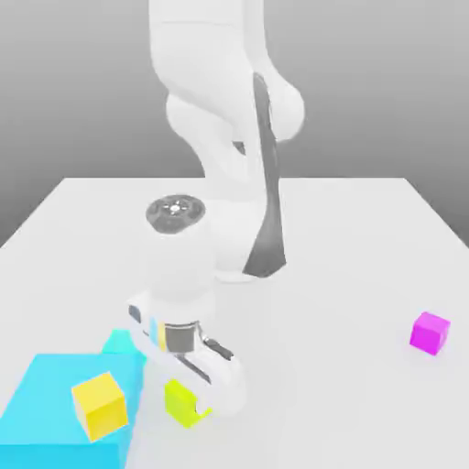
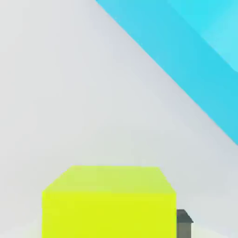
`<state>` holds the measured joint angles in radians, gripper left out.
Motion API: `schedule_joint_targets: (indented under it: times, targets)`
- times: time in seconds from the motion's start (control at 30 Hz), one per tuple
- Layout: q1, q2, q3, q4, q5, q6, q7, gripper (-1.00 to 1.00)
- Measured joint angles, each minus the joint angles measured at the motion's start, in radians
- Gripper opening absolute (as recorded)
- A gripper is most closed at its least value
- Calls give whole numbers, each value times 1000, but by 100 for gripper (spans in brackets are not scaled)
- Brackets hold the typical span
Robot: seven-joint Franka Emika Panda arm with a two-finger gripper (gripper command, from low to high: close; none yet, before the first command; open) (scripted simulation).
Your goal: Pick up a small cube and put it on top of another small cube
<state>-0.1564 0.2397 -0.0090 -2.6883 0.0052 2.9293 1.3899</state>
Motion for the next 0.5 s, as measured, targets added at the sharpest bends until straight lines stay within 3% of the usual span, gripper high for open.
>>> schedule_joint_targets:
  times: [0.13, 0.37, 0.5]
  targets:
    - [-10, -142, -13, -33, -8, -109, 15, -100]
    - [-191, -391, -107, -150, -57, -239, 162, -100]
    - [-213, -351, -130, -172, -37, -178, 173, -100]
